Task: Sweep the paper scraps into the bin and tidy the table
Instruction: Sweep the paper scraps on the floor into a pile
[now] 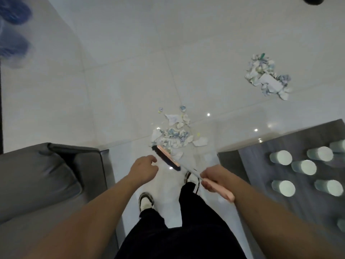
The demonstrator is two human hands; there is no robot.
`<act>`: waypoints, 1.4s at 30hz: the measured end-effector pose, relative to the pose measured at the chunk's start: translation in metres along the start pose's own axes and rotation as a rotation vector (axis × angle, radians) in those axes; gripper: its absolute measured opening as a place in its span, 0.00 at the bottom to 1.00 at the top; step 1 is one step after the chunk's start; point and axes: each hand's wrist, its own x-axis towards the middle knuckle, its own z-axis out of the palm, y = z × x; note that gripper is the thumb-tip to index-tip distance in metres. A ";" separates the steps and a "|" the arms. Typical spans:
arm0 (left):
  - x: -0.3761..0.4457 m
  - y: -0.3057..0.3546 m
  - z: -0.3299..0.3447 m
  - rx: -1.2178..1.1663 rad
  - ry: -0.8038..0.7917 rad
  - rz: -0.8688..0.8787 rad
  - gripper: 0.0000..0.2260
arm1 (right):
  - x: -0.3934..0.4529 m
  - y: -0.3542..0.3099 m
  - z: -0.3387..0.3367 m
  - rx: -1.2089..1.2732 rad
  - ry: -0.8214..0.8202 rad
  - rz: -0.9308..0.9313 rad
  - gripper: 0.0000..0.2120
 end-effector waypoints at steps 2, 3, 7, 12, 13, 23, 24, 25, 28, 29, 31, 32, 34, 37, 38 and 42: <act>0.009 0.032 0.001 -0.012 0.005 0.059 0.18 | 0.009 -0.015 -0.020 -0.033 0.077 -0.058 0.03; 0.013 0.045 0.001 -0.006 0.012 0.080 0.18 | 0.012 -0.022 -0.026 -0.050 0.110 -0.083 0.03; 0.025 0.071 -0.013 0.031 0.049 0.103 0.17 | 0.016 -0.051 -0.025 -0.095 0.207 -0.147 0.05; 0.036 0.057 -0.046 0.045 0.090 0.060 0.17 | 0.001 -0.083 0.002 -0.168 0.197 -0.148 0.12; 0.038 0.051 -0.053 0.044 0.095 0.047 0.17 | -0.006 -0.089 0.009 -0.145 0.192 -0.142 0.11; 0.059 -0.045 -0.128 -0.041 0.132 -0.043 0.18 | -0.066 -0.135 0.117 -0.070 -0.055 -0.018 0.06; 0.059 -0.057 -0.136 -0.043 0.130 -0.048 0.18 | -0.067 -0.138 0.135 -0.059 -0.099 -0.001 0.07; 0.059 -0.069 -0.143 -0.047 0.123 -0.055 0.18 | -0.067 -0.140 0.152 -0.043 -0.139 0.024 0.08; 0.063 -0.101 -0.161 -0.061 0.096 -0.068 0.18 | -0.056 -0.140 0.202 0.091 -0.248 0.106 0.08; 0.065 -0.111 -0.166 -0.066 0.091 -0.069 0.18 | -0.050 -0.138 0.216 0.149 -0.268 0.114 0.06; 0.069 -0.126 -0.176 -0.073 0.094 -0.062 0.18 | -0.036 -0.136 0.235 0.195 -0.243 0.121 0.05; 0.071 -0.132 -0.180 -0.078 0.099 -0.057 0.18 | -0.029 -0.135 0.239 0.193 -0.196 0.119 0.04; 0.077 -0.141 -0.188 -0.083 0.099 -0.046 0.18 | -0.018 -0.137 0.235 0.188 -0.070 0.086 0.04; 0.085 -0.146 -0.197 -0.081 0.073 -0.022 0.19 | -0.010 -0.150 0.216 0.192 0.094 0.012 0.04; 0.087 -0.146 -0.199 -0.080 0.067 -0.012 0.19 | -0.010 -0.155 0.210 0.185 0.138 -0.007 0.04; 0.099 -0.135 -0.210 -0.088 0.075 0.026 0.19 | -0.014 -0.178 0.200 0.199 0.220 -0.054 0.06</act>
